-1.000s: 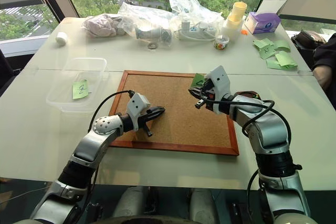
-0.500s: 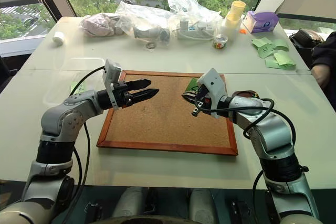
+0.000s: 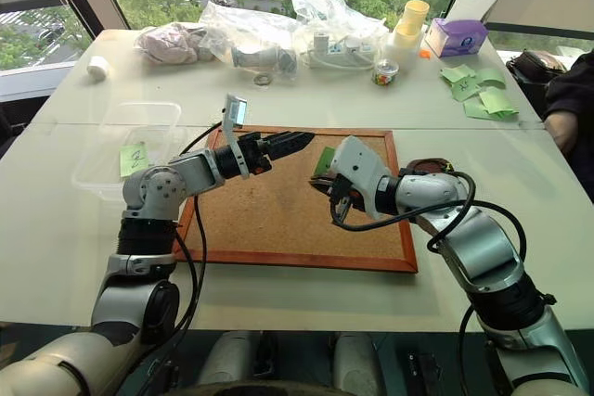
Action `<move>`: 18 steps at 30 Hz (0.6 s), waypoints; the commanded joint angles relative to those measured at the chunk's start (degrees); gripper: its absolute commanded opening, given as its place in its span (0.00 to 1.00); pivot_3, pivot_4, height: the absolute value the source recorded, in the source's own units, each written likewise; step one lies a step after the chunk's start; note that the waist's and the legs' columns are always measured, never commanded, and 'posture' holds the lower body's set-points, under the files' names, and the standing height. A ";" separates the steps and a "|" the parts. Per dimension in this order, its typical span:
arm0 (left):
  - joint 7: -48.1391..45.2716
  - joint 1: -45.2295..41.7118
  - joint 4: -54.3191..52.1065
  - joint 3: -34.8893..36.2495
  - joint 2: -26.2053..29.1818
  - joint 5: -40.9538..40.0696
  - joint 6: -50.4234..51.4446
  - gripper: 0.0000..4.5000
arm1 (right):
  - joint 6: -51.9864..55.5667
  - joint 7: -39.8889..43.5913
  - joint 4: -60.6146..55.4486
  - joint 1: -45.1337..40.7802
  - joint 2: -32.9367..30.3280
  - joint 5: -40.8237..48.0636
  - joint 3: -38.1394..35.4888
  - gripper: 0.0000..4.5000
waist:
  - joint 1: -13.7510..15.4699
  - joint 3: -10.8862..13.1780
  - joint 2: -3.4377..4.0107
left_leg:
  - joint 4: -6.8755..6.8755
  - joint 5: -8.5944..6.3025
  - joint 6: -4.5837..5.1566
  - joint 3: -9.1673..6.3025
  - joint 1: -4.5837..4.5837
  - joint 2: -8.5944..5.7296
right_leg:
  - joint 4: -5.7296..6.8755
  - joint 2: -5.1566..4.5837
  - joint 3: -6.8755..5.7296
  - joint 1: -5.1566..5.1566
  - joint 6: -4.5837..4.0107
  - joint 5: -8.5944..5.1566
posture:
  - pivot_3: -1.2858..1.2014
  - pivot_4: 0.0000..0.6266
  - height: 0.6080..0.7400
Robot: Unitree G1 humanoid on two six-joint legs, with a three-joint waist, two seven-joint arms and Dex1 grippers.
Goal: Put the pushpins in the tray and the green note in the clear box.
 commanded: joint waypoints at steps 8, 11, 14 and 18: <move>-6.48 -0.42 -2.17 -8.31 2.86 0.91 2.20 0.81 | -2.11 1.75 -1.96 -2.23 -0.56 -1.65 0.54 0.00 | 0.10 0.03 -0.04 | 0.00 0.01 -0.03 0.02 0.00 0.00 | 0.00 0.01 0.00 0.01 0.00 0.00 | 0.52 0.24 1.00; -6.45 -0.95 -0.82 -8.58 2.52 1.71 1.18 0.48 | -2.04 1.99 -2.13 -2.41 -0.62 -1.72 0.64 0.00 | 0.05 0.03 -0.04 | 0.00 0.02 -0.03 0.02 0.00 0.00 | 0.00 0.01 0.00 0.01 0.00 0.00 | 0.52 0.24 1.00; -6.61 -1.29 -0.16 -8.64 2.29 2.25 0.75 0.14 | -2.10 2.11 -2.15 -2.53 -0.70 -1.97 0.71 0.00 | 0.05 0.03 -0.05 | 0.00 0.02 -0.04 0.02 0.00 0.00 | 0.00 0.01 0.00 0.01 0.00 0.00 | 0.52 0.24 1.00; -6.95 -1.50 0.00 -8.61 2.15 2.42 0.80 0.01 | -2.09 2.23 -2.31 -2.58 -0.78 -2.29 0.70 0.00 | 0.10 0.03 -0.05 | 0.00 0.02 -0.04 0.02 0.00 0.00 | -0.01 0.01 0.00 0.01 0.00 0.00 | 0.52 0.24 1.00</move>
